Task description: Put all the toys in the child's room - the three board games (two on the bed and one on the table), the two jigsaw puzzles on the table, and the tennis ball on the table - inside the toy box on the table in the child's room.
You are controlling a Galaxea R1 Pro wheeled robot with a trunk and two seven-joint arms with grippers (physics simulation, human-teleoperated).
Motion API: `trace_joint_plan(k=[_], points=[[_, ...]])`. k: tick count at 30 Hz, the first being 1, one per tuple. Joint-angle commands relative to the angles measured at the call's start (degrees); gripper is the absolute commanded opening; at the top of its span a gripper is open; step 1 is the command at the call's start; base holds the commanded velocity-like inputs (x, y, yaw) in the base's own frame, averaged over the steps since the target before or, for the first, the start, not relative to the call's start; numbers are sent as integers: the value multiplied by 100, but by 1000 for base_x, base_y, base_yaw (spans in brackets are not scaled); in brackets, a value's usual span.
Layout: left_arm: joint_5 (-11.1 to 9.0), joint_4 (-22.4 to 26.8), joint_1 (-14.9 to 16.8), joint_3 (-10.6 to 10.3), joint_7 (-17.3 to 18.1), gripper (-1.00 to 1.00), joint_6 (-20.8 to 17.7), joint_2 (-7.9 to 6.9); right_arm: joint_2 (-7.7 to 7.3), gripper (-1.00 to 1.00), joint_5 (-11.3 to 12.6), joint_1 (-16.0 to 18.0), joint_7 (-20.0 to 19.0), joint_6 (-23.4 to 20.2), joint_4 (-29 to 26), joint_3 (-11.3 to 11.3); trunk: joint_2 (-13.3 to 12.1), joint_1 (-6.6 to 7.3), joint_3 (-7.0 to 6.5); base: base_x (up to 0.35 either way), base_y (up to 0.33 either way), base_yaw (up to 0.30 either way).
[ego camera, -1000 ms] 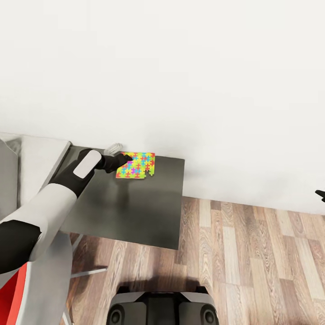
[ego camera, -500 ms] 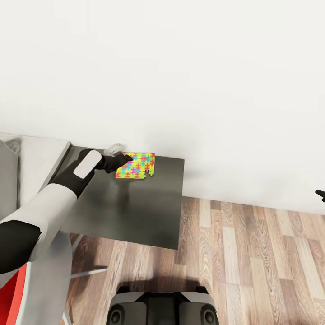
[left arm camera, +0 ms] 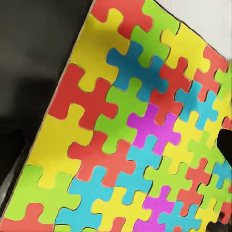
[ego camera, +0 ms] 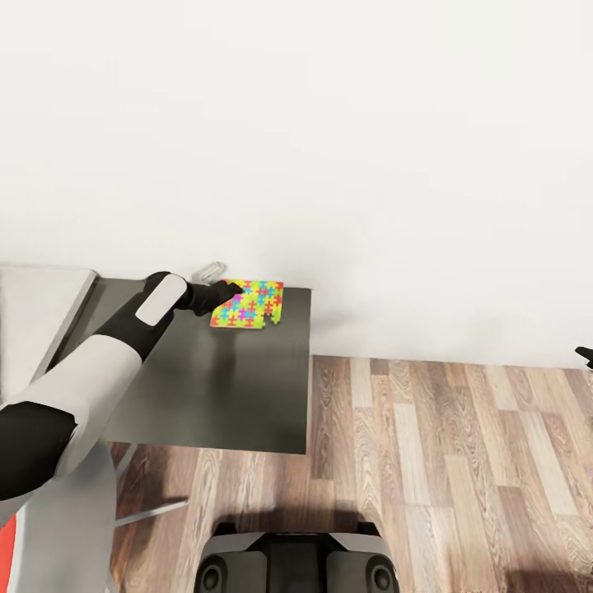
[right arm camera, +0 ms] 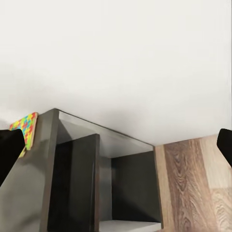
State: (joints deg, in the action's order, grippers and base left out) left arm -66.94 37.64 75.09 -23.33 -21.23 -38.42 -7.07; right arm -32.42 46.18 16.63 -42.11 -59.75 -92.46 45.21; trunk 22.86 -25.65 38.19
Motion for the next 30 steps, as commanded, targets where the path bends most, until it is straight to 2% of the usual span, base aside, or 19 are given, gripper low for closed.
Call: trace_joint_plan(k=[1, 19, 30], points=[[-162, 14, -2, -30, -48, 100, 27, -3, -1, 100, -30, 7, -37, -25, 0, 5, 6, -14, 8, 0, 0, -131], [-162, 15, -3, -32, -48, 100, 27, 41, 6, 100, -30, 7, -36, -25, 0, 5, 6, -14, 8, 0, -4, -29], [-162, 15, -3, -32, -48, 100, 27, 47, 8, 100, -30, 7, -38, -25, 0, 0, 6, -14, 8, 0, -109, -1]])
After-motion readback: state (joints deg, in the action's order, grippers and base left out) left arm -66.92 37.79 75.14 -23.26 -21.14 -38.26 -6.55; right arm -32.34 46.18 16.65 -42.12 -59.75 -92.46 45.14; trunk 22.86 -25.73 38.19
